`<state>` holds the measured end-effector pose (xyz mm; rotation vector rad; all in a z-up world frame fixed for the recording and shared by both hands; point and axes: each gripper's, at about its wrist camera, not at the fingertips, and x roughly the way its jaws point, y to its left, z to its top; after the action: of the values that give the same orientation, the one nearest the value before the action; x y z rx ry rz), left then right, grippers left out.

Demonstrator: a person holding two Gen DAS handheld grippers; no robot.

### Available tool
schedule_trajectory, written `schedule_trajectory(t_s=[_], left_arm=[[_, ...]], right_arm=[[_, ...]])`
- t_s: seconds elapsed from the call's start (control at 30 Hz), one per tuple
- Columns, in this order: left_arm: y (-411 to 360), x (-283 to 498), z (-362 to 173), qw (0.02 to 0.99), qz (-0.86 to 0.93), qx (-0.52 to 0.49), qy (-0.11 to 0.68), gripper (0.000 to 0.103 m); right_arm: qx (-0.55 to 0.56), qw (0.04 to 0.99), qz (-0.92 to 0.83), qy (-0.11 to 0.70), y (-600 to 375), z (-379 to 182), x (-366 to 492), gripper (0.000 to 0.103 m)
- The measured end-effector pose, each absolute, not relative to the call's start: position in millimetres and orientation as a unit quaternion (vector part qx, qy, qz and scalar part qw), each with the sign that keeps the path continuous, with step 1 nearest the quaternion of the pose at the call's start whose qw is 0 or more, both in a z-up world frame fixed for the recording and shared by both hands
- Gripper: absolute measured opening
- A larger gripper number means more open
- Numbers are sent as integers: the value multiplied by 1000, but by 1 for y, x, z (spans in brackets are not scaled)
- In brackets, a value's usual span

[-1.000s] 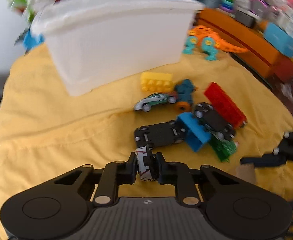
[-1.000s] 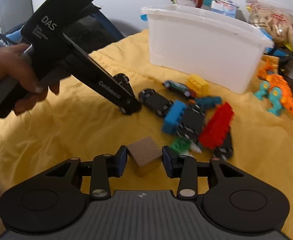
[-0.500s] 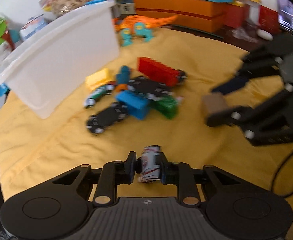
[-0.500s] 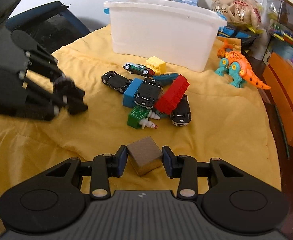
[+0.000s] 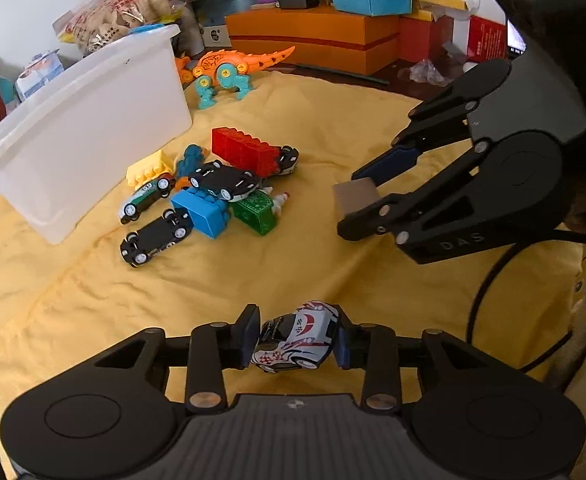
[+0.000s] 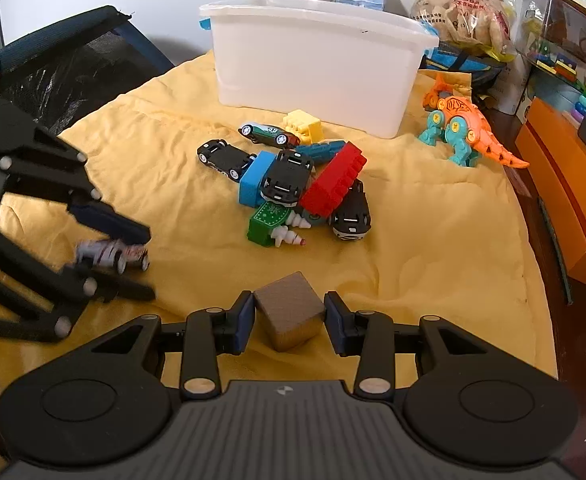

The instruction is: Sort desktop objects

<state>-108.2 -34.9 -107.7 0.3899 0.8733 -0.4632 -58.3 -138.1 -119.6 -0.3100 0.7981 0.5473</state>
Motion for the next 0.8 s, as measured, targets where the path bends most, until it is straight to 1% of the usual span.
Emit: schedule_trajectory(t_s=[0.17,0.3,0.4,0.57,0.8], left_arm=[[-28,-100,-105,875,-179,202,402,41],[-17,-81,-98,882,-159,188,402,40],[-20,-81,-97,879,-185,175,404,40],[-37,-95,-109,862,-222,176,421,40],[-53,-111,-105,857,-254,183,408,41]], right_arm=[[-148,874,261,382,-138,-120,-58,42],[-147,873,262,384,-138,-119,-58,42],[-151,874,259,383,-137,-118,-58,42],[-144,876,254,383,-143,-119,-61,42],[-134,879,244,386,-150,-119,-59,42]])
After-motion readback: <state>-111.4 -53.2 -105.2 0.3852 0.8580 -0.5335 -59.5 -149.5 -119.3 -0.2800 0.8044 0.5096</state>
